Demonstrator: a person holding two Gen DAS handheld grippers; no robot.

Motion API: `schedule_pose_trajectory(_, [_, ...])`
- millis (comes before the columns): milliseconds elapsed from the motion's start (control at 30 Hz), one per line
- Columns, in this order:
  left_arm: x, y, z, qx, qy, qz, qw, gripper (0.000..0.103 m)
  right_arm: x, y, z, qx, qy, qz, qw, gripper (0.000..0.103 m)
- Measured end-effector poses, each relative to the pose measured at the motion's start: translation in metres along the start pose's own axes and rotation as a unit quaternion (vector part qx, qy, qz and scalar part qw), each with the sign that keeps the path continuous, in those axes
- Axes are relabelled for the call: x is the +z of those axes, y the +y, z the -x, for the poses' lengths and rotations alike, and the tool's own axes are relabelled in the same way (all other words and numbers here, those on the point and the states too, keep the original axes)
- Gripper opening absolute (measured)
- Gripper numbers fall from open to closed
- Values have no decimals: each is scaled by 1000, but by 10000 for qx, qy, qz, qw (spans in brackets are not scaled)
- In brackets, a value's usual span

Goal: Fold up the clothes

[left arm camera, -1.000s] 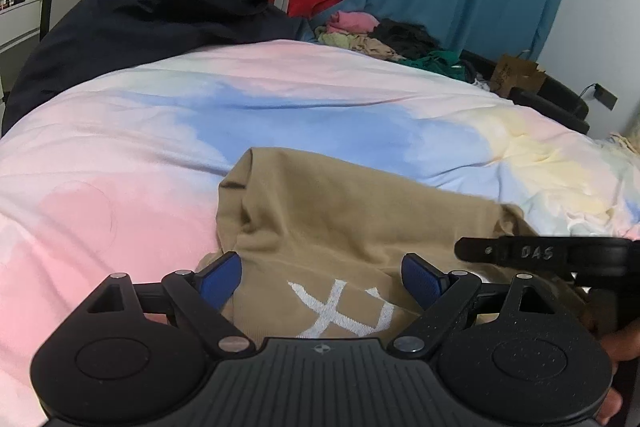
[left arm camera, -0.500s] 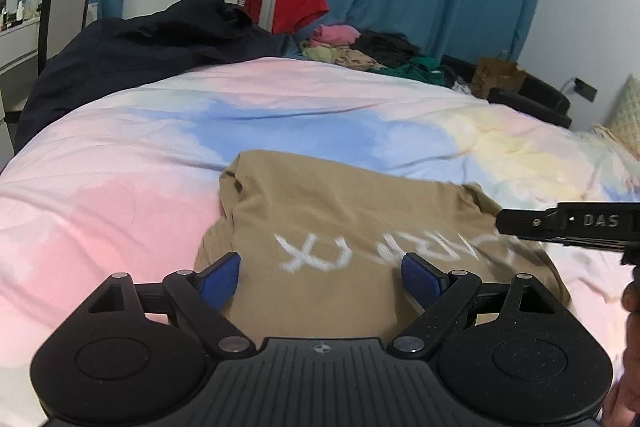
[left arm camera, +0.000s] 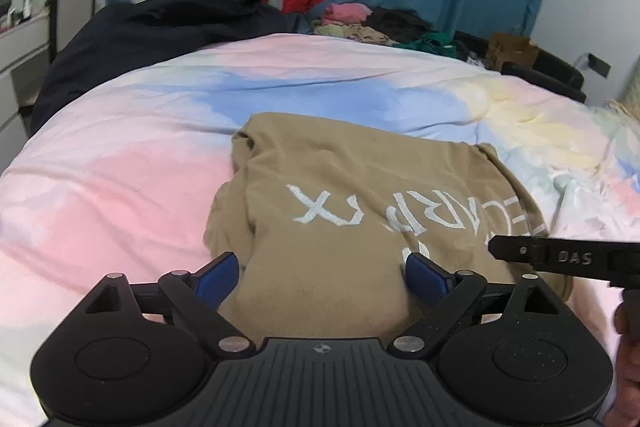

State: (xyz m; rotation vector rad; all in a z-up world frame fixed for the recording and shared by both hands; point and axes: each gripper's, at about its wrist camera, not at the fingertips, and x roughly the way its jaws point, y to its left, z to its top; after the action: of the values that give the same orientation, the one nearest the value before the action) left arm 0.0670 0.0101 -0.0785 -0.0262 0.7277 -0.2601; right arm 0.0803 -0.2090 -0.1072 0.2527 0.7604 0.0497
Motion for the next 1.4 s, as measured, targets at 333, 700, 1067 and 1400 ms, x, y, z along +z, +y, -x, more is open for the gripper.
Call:
schedule_pose_trajectory(333, [-9,7,51,-1660,-123,1315,9772,91,0,-6,0,93,36,-245,9997,31])
schedule_pose_trajectory(700, [-28,50,-20,-1836,498,3202,9281,89,0,-6,0,103,35,-289,9995,30])
schedule_pose_trajectory(1067, [-31,74,-19,-2363,-111,3966,8870,87,0,-10,0,128,45,-509,9986,30])
schedule_pose_trajectory(1400, [-18,64,-18,-2477,-403,3555,9003,75,0,-9,0,60,38,-474,9989,30])
